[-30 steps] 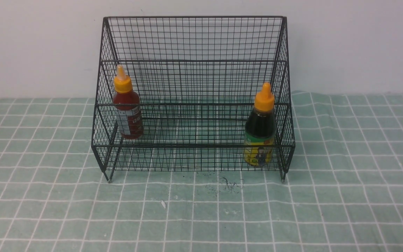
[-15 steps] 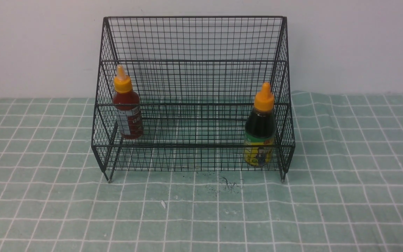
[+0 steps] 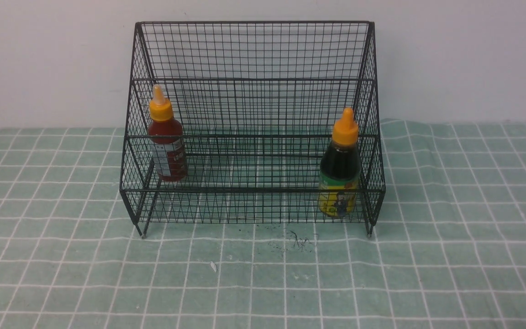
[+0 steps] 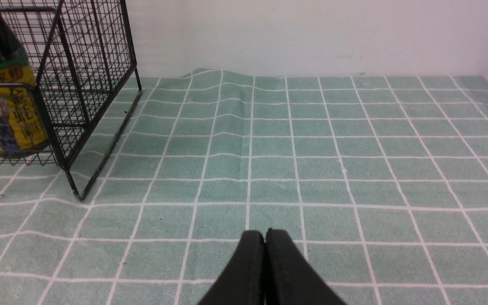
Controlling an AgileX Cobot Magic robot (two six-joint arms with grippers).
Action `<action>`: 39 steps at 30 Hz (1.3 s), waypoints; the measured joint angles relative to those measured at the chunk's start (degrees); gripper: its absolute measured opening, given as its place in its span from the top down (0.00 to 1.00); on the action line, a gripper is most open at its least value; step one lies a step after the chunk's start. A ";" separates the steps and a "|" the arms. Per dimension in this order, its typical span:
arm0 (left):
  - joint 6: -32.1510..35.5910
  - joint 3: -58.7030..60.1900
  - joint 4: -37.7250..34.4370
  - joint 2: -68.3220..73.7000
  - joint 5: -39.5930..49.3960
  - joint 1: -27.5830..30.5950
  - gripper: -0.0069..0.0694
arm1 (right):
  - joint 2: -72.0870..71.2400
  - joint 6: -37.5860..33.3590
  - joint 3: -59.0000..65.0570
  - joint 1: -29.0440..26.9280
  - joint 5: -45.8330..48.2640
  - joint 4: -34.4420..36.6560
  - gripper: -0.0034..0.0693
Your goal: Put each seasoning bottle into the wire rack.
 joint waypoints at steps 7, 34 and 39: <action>0.67 3.92 -0.04 -0.28 2.14 0.35 0.92 | 0.00 0.00 0.00 0.00 0.00 0.00 0.97; 0.78 3.92 -0.11 -0.28 2.36 0.35 0.92 | 0.00 0.00 0.00 0.00 0.00 0.00 0.97; 0.78 3.92 -0.11 -0.28 2.36 0.35 0.92 | 0.00 0.00 0.00 0.00 0.00 0.00 0.97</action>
